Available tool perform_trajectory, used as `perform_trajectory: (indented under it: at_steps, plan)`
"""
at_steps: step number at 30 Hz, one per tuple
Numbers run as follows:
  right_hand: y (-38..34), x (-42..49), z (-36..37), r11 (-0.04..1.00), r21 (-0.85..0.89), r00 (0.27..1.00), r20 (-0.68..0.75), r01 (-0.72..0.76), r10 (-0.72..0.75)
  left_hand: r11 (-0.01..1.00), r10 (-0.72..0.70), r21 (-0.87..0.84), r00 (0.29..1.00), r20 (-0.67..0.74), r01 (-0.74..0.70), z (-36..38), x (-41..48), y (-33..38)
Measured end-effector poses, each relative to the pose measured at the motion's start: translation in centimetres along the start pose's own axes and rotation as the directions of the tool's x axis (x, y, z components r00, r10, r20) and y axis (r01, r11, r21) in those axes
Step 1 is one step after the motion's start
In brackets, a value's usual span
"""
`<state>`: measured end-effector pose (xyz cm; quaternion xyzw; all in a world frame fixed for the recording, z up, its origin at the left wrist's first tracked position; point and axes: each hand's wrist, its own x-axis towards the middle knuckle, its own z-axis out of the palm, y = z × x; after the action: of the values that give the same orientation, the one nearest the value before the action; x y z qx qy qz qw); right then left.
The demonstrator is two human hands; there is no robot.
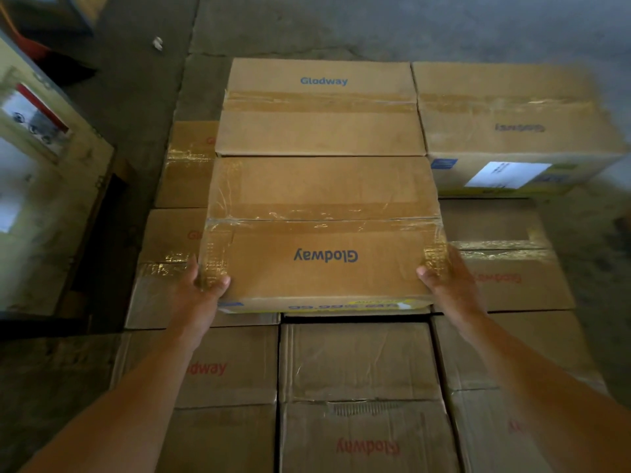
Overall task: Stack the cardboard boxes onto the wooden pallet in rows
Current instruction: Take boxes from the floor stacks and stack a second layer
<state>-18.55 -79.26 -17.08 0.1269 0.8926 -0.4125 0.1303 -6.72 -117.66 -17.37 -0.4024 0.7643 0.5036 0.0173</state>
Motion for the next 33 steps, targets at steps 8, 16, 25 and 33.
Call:
perform_trajectory:
  at_steps: [8, 16, 25, 33]
  plan:
    - [-7.0, -4.4, -8.8, 0.867, -0.441, 0.960, -0.044, 0.229, -0.276, 0.671, 0.550, 0.606, 0.835, -0.020, -0.427, -3.1, -8.8, 10.3]
    - [-15.8, -14.4, -23.6, 0.878, -0.325, 0.884, -0.196, 0.351, -0.425, 0.570, 0.761, 0.530, 0.646, -0.054, -0.628, -7.0, -24.5, 25.0]
    - [-13.6, -28.2, -39.1, 0.919, -0.258, 0.753, -0.528, 0.299, -0.393, 0.415, 0.886, 0.423, 0.464, 0.015, -0.806, -6.1, -38.6, 32.6]
    - [-3.2, -37.1, -51.1, 0.978, -0.183, 0.676, -0.709, 0.098, -0.201, 0.337, 0.894, 0.293, 0.401, 0.199, -0.895, 4.1, -47.6, 36.7]
